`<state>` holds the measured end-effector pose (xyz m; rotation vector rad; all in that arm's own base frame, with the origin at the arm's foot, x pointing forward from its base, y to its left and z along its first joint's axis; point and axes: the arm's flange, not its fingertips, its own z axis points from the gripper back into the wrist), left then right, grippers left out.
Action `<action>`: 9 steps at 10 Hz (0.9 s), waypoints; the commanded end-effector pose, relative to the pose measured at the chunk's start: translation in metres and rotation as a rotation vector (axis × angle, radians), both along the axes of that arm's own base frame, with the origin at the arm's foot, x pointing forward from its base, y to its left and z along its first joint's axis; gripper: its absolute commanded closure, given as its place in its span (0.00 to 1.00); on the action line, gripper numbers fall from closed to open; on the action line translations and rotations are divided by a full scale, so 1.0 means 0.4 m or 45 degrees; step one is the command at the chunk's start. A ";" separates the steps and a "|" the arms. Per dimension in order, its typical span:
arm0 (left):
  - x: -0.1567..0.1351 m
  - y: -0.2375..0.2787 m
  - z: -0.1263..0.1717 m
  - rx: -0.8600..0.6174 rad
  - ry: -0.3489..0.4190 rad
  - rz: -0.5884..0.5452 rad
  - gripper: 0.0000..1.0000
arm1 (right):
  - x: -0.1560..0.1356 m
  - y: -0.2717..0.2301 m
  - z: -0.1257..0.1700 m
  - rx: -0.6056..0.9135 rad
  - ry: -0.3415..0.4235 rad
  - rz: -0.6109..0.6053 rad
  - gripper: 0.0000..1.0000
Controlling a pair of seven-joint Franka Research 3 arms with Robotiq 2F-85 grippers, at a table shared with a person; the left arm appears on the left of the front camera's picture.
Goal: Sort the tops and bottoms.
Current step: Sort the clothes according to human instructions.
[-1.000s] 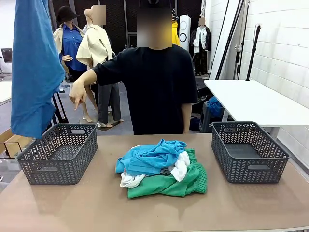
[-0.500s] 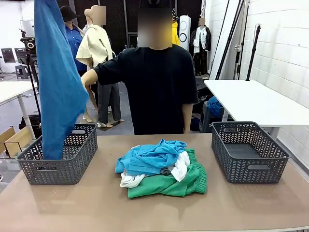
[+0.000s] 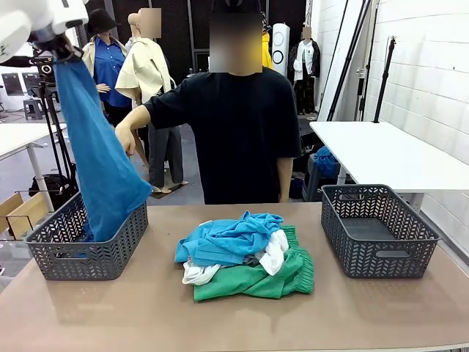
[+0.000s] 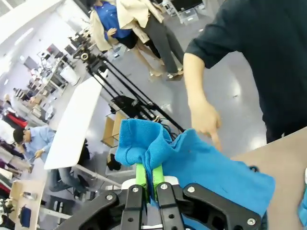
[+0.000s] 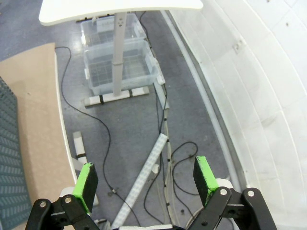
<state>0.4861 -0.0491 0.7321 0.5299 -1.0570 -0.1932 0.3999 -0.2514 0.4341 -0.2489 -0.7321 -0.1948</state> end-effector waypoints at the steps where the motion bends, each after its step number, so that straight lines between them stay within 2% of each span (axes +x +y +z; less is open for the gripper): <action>1: -0.068 0.030 -0.086 0.049 0.030 0.091 1.00 | 0.002 -0.004 0.004 -0.003 0.010 0.006 0.00; 4: -0.163 0.031 -0.255 0.036 0.307 -0.060 1.00 | 0.002 -0.004 0.004 -0.003 0.010 0.006 0.00; 5: -0.196 0.044 -0.335 -0.114 0.406 -0.015 1.00 | 0.002 -0.004 0.004 -0.003 0.010 0.006 0.00; 7: -0.212 0.081 -0.456 -0.294 0.512 0.121 1.00 | 0.002 -0.004 0.004 -0.003 0.010 0.006 0.00; 9: -0.216 0.115 -0.522 -0.483 0.592 0.183 1.00 | 0.002 -0.004 0.004 -0.003 0.010 0.006 0.00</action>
